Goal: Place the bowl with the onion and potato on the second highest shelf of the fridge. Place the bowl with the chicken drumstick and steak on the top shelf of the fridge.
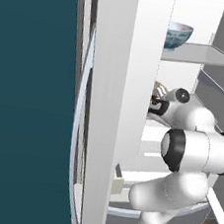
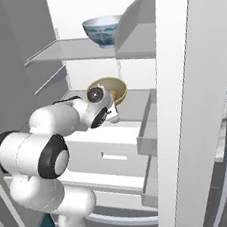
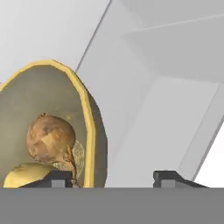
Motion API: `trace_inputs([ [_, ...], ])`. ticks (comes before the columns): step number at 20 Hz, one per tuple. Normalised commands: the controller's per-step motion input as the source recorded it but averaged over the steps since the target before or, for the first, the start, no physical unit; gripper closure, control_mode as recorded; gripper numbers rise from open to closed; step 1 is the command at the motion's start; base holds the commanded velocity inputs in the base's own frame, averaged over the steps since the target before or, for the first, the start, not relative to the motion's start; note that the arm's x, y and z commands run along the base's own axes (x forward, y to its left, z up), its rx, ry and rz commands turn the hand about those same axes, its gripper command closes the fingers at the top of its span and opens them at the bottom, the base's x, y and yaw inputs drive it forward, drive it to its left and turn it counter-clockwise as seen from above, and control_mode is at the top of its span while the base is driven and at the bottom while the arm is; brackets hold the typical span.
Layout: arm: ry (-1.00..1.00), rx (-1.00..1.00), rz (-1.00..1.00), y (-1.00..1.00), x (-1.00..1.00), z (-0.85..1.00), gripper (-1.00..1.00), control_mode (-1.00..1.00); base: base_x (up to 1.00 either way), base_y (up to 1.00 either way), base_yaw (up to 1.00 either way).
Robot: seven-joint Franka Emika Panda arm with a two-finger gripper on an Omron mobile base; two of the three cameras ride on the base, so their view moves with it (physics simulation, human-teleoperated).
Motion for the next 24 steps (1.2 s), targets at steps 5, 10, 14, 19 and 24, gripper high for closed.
trace_inputs([
  [5, -0.23, -0.12, 0.0, 0.04, -0.68, 1.0, -1.0, -1.0, 0.0, 0.0, 0.0],
  [10, -0.16, -0.17, 0.0, 0.08, -0.94, 1.0, -1.0, -1.0, 0.0, 0.0, 0.0],
  [14, -0.02, -0.06, 0.0, 0.0, -1.0, 1.0, -1.0, -1.0, 0.0, 0.0, 0.0],
  [19, 0.0, -0.11, 0.0, 0.04, -1.0, 1.0, -1.0, -1.0, 0.0, 0.0, 0.0],
  [24, 0.04, 0.0, 0.0, -0.02, -1.0, 1.0, -1.0, -1.0, 0.0, 0.0, 0.0],
])
